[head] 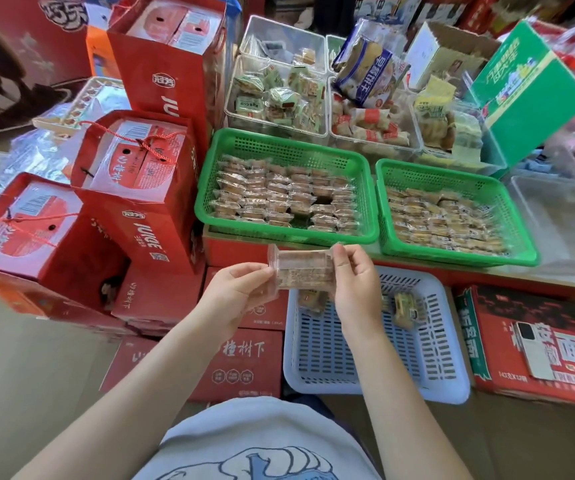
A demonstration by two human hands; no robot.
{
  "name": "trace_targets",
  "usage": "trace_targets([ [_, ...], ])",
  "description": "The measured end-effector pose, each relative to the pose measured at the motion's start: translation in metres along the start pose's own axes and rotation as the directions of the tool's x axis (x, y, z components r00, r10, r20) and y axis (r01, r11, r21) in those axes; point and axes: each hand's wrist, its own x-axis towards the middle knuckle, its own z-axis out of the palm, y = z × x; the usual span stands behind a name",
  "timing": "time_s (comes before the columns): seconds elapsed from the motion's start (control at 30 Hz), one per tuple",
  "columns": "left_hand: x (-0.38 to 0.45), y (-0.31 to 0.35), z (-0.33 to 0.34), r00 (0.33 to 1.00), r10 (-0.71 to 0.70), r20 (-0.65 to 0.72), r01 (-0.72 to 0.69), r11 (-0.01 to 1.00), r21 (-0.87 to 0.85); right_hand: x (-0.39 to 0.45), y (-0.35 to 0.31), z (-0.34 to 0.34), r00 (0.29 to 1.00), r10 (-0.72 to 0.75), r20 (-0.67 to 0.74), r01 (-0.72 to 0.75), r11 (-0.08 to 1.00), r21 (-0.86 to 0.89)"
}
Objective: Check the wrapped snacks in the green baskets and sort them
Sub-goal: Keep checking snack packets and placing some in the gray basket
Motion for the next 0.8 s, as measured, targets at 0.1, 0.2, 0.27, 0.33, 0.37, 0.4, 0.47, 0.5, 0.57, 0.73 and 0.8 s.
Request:
trace_targets([
  [0.1, -0.006, 0.005, -0.003, 0.981, 0.058, 0.187, -0.047, 0.997, -0.066, -0.003, 0.005, -0.002, 0.991, 0.134, 0.006, -0.135, 0.990, 0.041],
  [0.2, -0.009, 0.005, -0.002, 0.980, 0.042, 0.197, -0.020, 0.994, -0.112, -0.006, 0.010, 0.001, 0.966, 0.243, 0.086, -0.252, 0.961, 0.116],
  [0.27, -0.008, 0.004, -0.001, 0.989, 0.022, 0.146, -0.007, 0.994, -0.108, -0.005, 0.010, -0.001, 0.969, 0.231, 0.083, -0.230, 0.973, -0.019],
  [0.33, -0.005, 0.006, -0.004, 0.997, -0.004, 0.079, 0.013, 0.994, -0.109, -0.004, 0.007, -0.006, 0.970, 0.163, 0.180, -0.146, 0.984, -0.101],
  [0.37, -0.004, 0.007, -0.006, 0.998, -0.016, 0.060, 0.023, 0.994, -0.107, -0.003, 0.005, -0.009, 0.953, 0.128, 0.274, -0.104, 0.989, -0.100],
  [0.4, -0.003, 0.008, -0.008, 0.998, -0.030, 0.053, 0.035, 0.993, -0.111, -0.003, 0.004, -0.012, 0.926, 0.104, 0.363, -0.076, 0.993, -0.092],
  [0.47, 0.000, 0.010, -0.010, 0.997, -0.066, 0.050, 0.072, 0.987, -0.141, -0.001, 0.002, -0.014, 0.876, 0.095, 0.472, -0.076, 0.995, -0.059],
  [0.5, 0.001, 0.011, -0.009, 0.995, -0.091, 0.036, 0.096, 0.982, -0.165, 0.001, 0.001, -0.014, 0.868, 0.103, 0.486, -0.094, 0.995, -0.042],
  [0.57, 0.004, 0.012, -0.008, 0.989, -0.148, -0.016, 0.140, 0.960, -0.241, 0.007, 0.000, -0.014, 0.869, 0.115, 0.481, -0.104, 0.993, -0.048],
  [0.73, 0.019, 0.019, -0.004, 0.971, -0.218, -0.101, 0.164, 0.909, -0.384, 0.027, -0.005, -0.011, 0.829, 0.063, 0.555, 0.131, 0.944, -0.302],
  [0.8, 0.028, 0.023, -0.001, 0.967, -0.225, -0.120, 0.162, 0.905, -0.392, 0.040, -0.003, -0.011, 0.861, 0.001, 0.509, 0.181, 0.934, -0.309],
])
